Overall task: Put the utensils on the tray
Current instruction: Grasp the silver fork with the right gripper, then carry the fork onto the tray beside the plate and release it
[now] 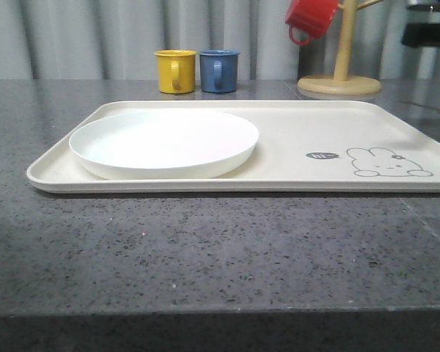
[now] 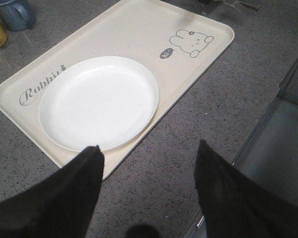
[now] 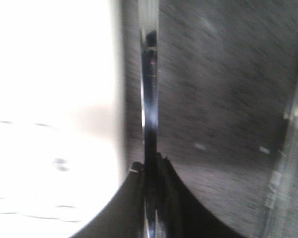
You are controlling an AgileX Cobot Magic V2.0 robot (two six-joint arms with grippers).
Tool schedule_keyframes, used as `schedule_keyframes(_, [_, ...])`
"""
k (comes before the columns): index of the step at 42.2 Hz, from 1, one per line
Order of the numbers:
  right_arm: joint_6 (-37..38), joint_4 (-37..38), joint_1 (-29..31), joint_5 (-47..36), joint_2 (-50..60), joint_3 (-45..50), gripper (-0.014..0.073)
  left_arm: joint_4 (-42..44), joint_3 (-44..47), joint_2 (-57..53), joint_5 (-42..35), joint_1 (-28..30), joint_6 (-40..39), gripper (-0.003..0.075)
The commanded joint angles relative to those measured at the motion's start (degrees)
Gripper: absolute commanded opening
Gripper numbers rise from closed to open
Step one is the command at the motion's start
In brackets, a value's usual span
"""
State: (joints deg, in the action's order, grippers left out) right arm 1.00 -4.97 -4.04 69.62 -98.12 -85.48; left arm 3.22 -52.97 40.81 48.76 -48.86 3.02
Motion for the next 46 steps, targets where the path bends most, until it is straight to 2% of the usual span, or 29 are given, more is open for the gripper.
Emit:
schedule_keyframes(1, [-0.7,-4.3,-4.4,7.1,2.6,-5.1,-0.007,-0.3,-1.4,-0.1,-3.9,-0.4,-0.5,0.0408])
schedule_keyframes(6, [0.8,-4.8,-9.7,4.8,2.3,-6.1,-0.007,-0.3,-1.4,-0.1,-3.9,-0.4,-0.5,0.0408])
schedule_keyframes(14, [10.2,-5.1,-14.1,1.3,-0.5,-6.1,-0.007,-0.3,-1.4,-0.1,-3.9,-0.4,-0.5,0.0408])
schedule_keyframes(26, [20.2,-5.6,-15.3,-5.4,-5.2,-6.1,-0.007,-0.3,-1.4,-0.1,-3.9,-0.4,-0.5,0.0408])
schedule_keyframes(35, [21.5,-5.6,-15.3,-8.9,-6.8,-6.1,-0.0066,-0.3,-1.4,-0.1,-3.9,-0.4,-0.5,0.0408])
schedule_keyframes(39, [21.5,-5.6,-15.3,-9.0,-6.8,-6.1,-0.0001,-0.3,-1.4,-0.1,-3.9,-0.4,-0.5,0.0408])
schedule_keyframes(46, [21.5,-5.6,-15.3,-10.2,-6.8,-6.1,0.0232,-0.3,-1.4,-0.1,-3.9,-0.4,-0.5,0.0408])
